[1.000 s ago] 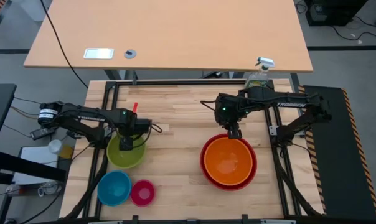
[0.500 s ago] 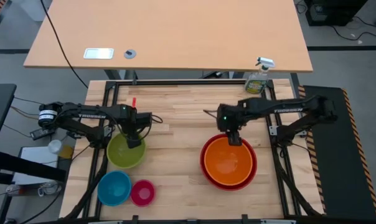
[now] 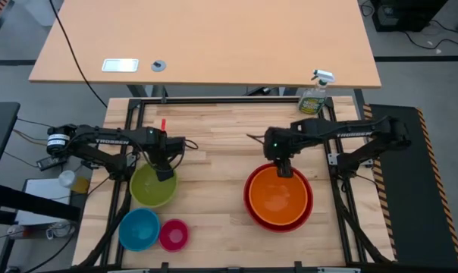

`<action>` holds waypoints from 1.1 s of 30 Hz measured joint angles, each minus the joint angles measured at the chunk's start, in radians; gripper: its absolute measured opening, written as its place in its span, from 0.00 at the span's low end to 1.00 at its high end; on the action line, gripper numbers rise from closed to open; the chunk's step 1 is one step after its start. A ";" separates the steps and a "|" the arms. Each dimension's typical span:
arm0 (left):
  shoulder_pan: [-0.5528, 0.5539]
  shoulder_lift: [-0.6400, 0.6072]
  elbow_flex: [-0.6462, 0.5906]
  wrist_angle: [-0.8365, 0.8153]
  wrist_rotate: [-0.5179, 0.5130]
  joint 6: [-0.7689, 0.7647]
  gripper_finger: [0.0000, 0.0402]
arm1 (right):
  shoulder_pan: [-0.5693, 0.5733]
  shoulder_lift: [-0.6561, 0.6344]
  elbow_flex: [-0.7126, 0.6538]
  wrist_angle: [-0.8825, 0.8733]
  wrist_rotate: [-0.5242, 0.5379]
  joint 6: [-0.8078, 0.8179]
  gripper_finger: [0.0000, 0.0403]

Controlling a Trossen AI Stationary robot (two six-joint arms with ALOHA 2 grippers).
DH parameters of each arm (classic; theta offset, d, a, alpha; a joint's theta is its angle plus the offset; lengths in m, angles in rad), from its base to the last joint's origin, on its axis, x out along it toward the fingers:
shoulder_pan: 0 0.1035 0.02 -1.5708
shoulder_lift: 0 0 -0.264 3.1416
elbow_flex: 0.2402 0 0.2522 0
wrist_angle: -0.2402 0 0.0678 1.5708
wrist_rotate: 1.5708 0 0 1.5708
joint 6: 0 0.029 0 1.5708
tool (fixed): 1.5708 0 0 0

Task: Nest bowls inside each other
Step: Stack the green bowl on top of the orange bowl

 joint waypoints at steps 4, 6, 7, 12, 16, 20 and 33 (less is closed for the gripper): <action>0.000 0.000 0.000 0.081 0.012 -0.076 0.35 | -0.020 0.000 0.068 0.045 -0.014 -0.001 0.40; 0.004 0.000 0.000 0.140 0.012 -0.136 0.35 | -0.032 0.000 0.084 0.070 -0.020 -0.015 0.40; 0.005 0.000 0.000 0.172 0.012 -0.169 0.35 | -0.037 0.000 0.088 0.080 -0.021 -0.018 0.40; 0.009 0.000 0.001 0.276 0.009 -0.305 0.35 | -0.055 0.000 0.097 0.096 0.012 -0.003 0.40; 0.011 0.000 0.001 0.288 0.009 -0.396 0.35 | -0.059 0.007 0.096 0.145 0.014 0.051 0.40; 0.011 0.000 0.001 0.303 0.009 -0.421 0.35 | -0.057 0.058 0.096 0.281 -0.013 0.058 0.40; -0.064 -0.045 0.093 0.235 0.012 -0.378 0.65 | -0.053 0.432 0.344 0.421 -0.118 0.129 0.40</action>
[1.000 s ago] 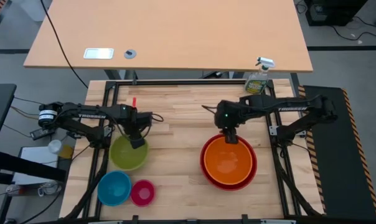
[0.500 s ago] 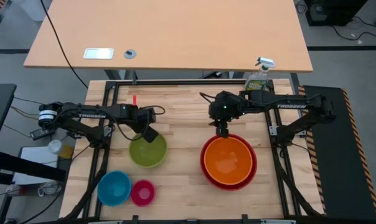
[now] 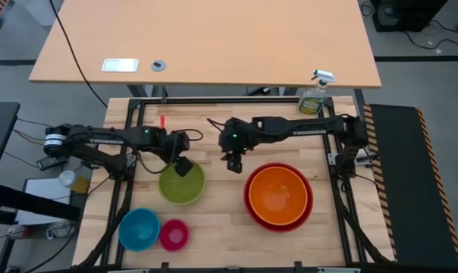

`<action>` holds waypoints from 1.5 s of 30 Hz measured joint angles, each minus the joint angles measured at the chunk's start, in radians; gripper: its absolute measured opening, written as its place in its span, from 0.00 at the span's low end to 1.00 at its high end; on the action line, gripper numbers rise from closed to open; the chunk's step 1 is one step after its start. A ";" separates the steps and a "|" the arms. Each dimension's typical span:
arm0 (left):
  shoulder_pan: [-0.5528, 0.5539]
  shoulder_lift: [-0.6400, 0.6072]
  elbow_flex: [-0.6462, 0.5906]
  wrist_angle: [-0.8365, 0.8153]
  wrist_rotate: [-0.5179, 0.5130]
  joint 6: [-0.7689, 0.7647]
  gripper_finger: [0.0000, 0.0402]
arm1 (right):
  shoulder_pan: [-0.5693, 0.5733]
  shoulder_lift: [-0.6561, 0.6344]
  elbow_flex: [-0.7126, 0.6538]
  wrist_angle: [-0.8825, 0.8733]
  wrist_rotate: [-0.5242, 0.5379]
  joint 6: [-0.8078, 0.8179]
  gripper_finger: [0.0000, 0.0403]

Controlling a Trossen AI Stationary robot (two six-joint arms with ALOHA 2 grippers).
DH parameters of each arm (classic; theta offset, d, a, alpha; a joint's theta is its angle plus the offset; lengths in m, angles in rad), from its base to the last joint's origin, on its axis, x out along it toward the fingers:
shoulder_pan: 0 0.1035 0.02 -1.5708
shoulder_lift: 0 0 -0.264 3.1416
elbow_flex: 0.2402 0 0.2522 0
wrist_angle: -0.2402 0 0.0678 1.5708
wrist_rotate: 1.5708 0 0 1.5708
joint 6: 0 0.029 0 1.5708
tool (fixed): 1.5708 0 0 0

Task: Nest bowls inside each other
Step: Stack the green bowl on top of the orange bowl

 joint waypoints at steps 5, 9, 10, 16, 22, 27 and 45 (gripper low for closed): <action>-0.071 -0.138 -0.002 -0.106 -0.081 -0.054 0.65 | -0.005 0.040 0.019 0.116 -0.052 0.004 0.40; -0.087 -0.213 -0.002 -0.163 -0.010 -0.160 0.62 | -0.005 0.109 0.041 0.219 -0.074 0.066 0.43; -0.097 -0.223 -0.002 -0.184 0.001 -0.190 0.61 | -0.005 0.136 0.059 0.234 -0.074 0.075 0.44; -0.205 -0.235 -0.003 -0.293 0.028 -0.319 0.57 | 0.002 0.269 0.205 0.215 -0.079 0.075 0.51; -0.314 -0.235 -0.003 -0.296 0.011 -0.392 0.55 | 0.001 0.389 0.287 0.201 -0.074 0.077 0.58; -0.359 -0.237 -0.003 -0.296 -0.022 -0.443 0.55 | 0.005 0.447 0.295 0.201 -0.074 0.044 0.62; -0.393 -0.263 0.097 -0.274 -0.041 -0.452 0.58 | -0.058 0.446 0.298 0.057 0.005 -0.031 0.06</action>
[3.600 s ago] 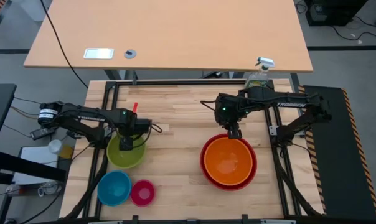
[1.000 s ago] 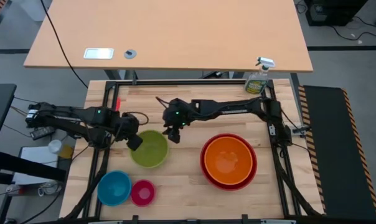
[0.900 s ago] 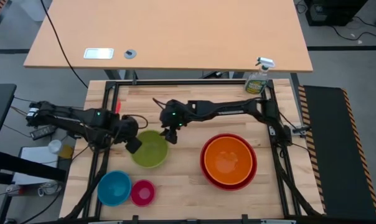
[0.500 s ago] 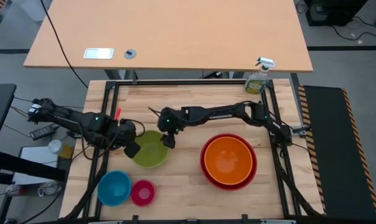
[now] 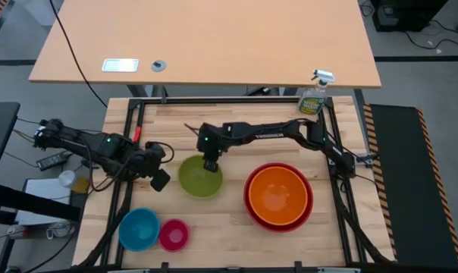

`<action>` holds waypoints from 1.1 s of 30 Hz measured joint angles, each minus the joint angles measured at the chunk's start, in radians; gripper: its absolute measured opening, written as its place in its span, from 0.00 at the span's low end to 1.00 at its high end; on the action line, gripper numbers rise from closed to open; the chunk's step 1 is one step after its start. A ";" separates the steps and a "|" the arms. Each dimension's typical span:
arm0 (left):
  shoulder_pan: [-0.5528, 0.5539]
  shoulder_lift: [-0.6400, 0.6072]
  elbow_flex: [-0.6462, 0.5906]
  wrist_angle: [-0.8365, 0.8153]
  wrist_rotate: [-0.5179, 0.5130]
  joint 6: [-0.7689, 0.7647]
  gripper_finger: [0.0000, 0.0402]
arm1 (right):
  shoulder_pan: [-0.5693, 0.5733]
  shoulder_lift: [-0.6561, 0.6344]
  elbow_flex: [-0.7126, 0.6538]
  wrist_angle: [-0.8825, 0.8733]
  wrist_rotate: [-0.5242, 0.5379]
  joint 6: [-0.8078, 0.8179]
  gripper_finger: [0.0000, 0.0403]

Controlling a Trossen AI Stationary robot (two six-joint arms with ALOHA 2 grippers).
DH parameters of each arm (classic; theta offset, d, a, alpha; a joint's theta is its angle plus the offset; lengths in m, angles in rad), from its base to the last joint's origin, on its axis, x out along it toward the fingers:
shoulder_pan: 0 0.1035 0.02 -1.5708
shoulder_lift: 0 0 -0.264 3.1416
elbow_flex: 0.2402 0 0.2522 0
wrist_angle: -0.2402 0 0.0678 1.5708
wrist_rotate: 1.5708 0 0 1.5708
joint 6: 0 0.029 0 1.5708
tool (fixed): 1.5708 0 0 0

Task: Nest bowls inside each other
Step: Stack the green bowl on top of the orange bowl

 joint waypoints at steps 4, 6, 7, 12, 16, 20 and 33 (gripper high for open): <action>-0.023 0.000 0.000 -0.001 0.047 0.039 0.64 | -0.040 -0.040 -0.003 -0.040 -0.052 -0.030 0.06; -0.034 0.000 0.000 0.003 0.078 0.062 0.66 | -0.055 -0.081 -0.004 -0.060 -0.052 -0.068 0.06; -0.039 0.000 0.000 0.005 0.091 0.074 0.66 | -0.062 -0.106 -0.004 -0.068 -0.054 -0.090 0.07; -0.061 0.000 0.000 0.005 0.167 0.122 0.66 | -0.102 -0.228 -0.002 -0.161 -0.164 -0.200 0.07; -0.088 0.001 0.000 0.008 0.196 0.209 0.66 | -0.116 -0.335 -0.002 -0.313 -0.243 -0.357 0.07; -0.112 0.004 0.000 0.019 0.197 0.324 0.66 | -0.118 -0.407 -0.001 -0.489 -0.290 -0.459 0.07; -0.126 0.004 0.000 0.048 0.166 0.490 0.66 | -0.092 -0.618 -0.001 -0.825 -0.318 -0.490 0.07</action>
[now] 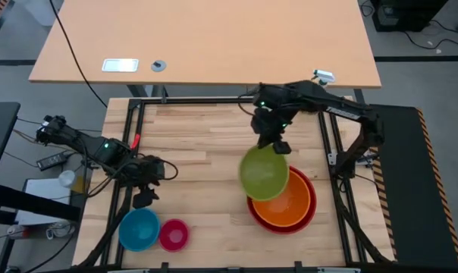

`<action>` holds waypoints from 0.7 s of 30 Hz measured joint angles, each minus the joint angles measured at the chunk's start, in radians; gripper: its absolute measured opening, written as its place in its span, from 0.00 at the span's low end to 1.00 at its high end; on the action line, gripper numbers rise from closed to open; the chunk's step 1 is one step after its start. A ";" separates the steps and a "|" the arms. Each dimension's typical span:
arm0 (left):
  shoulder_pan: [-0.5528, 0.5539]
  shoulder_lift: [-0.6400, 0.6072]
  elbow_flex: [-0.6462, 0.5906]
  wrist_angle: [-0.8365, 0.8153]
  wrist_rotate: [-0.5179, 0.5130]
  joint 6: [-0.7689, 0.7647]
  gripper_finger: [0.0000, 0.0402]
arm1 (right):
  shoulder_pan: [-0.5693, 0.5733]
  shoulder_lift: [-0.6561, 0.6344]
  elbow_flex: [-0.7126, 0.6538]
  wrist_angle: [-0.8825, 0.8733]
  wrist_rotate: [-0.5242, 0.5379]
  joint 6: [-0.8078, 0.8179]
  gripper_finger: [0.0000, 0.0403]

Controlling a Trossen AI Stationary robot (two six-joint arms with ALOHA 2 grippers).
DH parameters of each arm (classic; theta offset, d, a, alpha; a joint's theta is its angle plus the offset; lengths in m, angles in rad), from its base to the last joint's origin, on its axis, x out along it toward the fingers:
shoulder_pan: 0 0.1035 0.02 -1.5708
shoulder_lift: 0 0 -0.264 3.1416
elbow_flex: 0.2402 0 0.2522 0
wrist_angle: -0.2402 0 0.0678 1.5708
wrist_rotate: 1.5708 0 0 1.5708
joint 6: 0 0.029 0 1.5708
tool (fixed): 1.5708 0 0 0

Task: Nest bowls inside each other
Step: Stack the green bowl on top of the orange bowl

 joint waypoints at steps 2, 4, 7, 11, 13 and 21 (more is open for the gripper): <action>-0.001 0.000 0.000 0.000 0.001 0.021 0.66 | -0.002 -0.016 -0.005 -0.086 0.005 -0.016 0.07; -0.005 0.000 0.000 0.001 0.010 0.024 0.66 | -0.001 -0.039 -0.035 -0.134 0.005 -0.055 0.07; -0.008 0.000 0.000 0.001 0.029 0.025 0.66 | 0.001 -0.089 -0.146 -0.118 -0.006 -0.080 0.07; -0.029 0.000 0.000 -0.001 0.038 0.070 0.66 | 0.015 -0.132 -0.338 -0.003 -0.001 -0.049 0.07; -0.043 0.009 0.000 -0.006 0.038 0.104 0.66 | 0.040 -0.142 -0.419 0.054 0.001 -0.019 0.07; -0.107 0.119 0.000 -0.069 0.085 0.223 0.66 | 0.138 -0.143 -0.583 0.160 0.111 0.122 0.11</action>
